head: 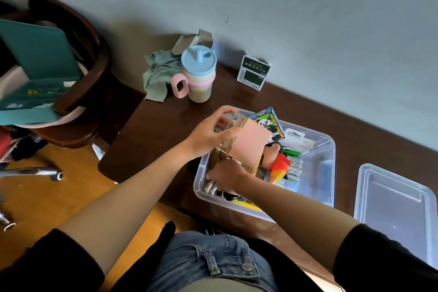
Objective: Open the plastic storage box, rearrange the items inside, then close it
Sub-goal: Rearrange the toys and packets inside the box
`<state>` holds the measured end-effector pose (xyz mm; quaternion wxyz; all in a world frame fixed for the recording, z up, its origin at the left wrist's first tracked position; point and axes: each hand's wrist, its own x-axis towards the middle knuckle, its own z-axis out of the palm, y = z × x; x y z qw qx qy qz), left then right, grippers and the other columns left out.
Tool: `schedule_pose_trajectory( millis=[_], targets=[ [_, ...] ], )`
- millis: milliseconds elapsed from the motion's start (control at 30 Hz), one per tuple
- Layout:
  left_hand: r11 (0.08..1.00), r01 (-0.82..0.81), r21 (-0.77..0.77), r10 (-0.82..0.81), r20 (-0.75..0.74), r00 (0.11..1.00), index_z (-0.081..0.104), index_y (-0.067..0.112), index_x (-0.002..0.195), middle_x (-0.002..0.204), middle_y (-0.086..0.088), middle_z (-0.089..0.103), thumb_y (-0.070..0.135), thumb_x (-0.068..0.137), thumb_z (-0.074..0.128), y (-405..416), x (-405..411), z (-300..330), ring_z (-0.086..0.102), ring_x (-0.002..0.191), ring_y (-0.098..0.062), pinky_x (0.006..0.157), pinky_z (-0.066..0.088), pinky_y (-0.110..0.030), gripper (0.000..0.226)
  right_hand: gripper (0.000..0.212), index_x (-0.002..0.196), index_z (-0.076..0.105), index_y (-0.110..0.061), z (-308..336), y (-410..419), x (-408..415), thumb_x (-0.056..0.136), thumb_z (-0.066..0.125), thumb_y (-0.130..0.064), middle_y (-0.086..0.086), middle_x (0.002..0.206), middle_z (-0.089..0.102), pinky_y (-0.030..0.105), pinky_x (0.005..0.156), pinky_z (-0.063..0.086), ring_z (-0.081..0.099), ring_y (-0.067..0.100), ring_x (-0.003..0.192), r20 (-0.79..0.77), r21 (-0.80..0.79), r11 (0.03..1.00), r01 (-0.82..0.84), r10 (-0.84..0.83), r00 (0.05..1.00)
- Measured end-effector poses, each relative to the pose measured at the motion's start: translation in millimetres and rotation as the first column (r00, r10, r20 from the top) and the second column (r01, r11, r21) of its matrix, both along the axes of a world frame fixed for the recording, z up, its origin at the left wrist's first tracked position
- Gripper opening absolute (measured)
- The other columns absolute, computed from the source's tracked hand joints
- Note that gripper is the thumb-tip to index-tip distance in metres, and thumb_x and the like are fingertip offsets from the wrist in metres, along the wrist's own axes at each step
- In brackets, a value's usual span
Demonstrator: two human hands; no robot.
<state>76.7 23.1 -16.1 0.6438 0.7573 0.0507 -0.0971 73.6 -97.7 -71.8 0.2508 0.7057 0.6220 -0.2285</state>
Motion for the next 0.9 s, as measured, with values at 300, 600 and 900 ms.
schedule_pose_trajectory(
  millis=[300,600,900],
  targets=[
    [0.999,-0.026,-0.018,0.026,-0.035,0.999,0.049,0.048,0.109,0.108,-0.006,0.061,0.059,0.065,0.058,-2.9,1.7,2.0,0.057,0.101,-0.023,0.083,0.047,-0.021,0.046,0.018,0.100,0.066,-0.003,2.7,14.8,-7.0,0.092,0.051,-0.006,0.009,0.103,0.068,0.030,0.064,0.041,0.065,0.029,0.096,-0.002,-0.020,0.997,0.079,-0.079,0.997],
    [1.000,0.025,0.002,-0.025,-0.019,1.000,0.048,0.041,0.115,0.102,0.005,0.057,0.060,0.066,0.059,1.9,-0.5,1.9,0.055,0.094,-0.012,0.087,0.045,-0.023,0.054,0.025,0.109,0.063,-0.006,12.2,0.6,-8.0,0.096,0.047,-0.022,0.014,0.103,0.066,0.030,0.066,0.043,0.063,0.033,0.094,-0.265,0.053,0.921,0.386,-0.360,0.895],
    [0.998,-0.028,-0.056,0.027,-0.009,1.000,0.049,0.027,0.124,0.117,-0.016,0.061,0.054,0.065,0.062,0.4,2.3,2.9,0.057,0.110,-0.030,0.096,0.045,-0.039,0.067,0.025,0.108,0.059,-0.012,80.7,-78.3,-12.6,0.095,0.048,-0.030,0.009,0.098,0.068,0.038,0.072,0.052,0.064,0.030,0.089,-0.286,0.255,0.711,0.655,-0.592,0.754]
  ],
)
